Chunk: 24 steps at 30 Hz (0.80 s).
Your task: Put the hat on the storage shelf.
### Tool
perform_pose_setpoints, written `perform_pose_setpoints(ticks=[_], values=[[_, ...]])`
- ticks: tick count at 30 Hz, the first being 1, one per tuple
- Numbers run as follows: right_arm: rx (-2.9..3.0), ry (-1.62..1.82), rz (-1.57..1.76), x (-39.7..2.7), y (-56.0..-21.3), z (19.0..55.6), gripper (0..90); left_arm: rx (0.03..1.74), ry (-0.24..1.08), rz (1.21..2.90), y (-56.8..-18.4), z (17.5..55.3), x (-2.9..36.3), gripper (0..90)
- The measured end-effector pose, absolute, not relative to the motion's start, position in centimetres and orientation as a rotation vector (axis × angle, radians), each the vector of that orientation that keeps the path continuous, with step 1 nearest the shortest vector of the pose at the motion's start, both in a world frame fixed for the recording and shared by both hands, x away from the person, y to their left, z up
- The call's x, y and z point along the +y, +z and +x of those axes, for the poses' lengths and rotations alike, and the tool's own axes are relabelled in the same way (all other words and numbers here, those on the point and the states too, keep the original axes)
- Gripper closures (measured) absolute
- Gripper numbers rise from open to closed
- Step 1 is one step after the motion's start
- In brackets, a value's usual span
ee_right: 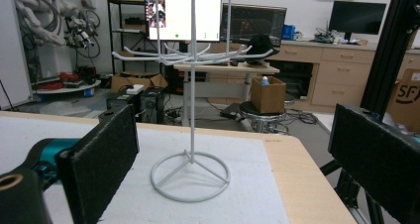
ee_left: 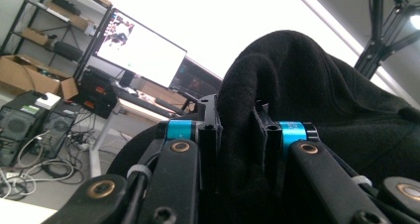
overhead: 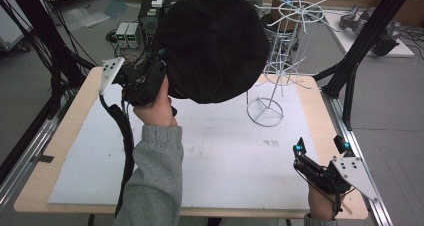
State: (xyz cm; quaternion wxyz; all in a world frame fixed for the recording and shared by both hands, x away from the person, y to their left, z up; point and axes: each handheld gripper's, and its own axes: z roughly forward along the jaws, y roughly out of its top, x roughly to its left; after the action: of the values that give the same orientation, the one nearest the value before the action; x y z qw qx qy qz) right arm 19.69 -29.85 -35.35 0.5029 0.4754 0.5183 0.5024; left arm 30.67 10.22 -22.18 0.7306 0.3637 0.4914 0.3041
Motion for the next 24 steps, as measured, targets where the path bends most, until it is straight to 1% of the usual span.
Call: perform_pose_setpoints(ticks=[4,9,18,24], values=[[1.251,1.217,1.148,-29.9,-35.3,19.7,4.4,1.076,0.635,0.795,-21.7,31.0,9.2,77.0],[1.249,1.221,1.15,-29.9,-35.3,19.6,4.4,1.061,0.632,0.812,-21.0,31.3,8.1,77.0],[1.231,1.233,1.126,-29.9,-35.1,19.2,4.6,1.064,0.635,0.823,-20.7,32.7,6.7,76.9],[1.231,1.235,1.126,-30.0,-35.0,19.2,4.6,1.074,0.577,0.831,-21.0,33.6,5.6,76.8]])
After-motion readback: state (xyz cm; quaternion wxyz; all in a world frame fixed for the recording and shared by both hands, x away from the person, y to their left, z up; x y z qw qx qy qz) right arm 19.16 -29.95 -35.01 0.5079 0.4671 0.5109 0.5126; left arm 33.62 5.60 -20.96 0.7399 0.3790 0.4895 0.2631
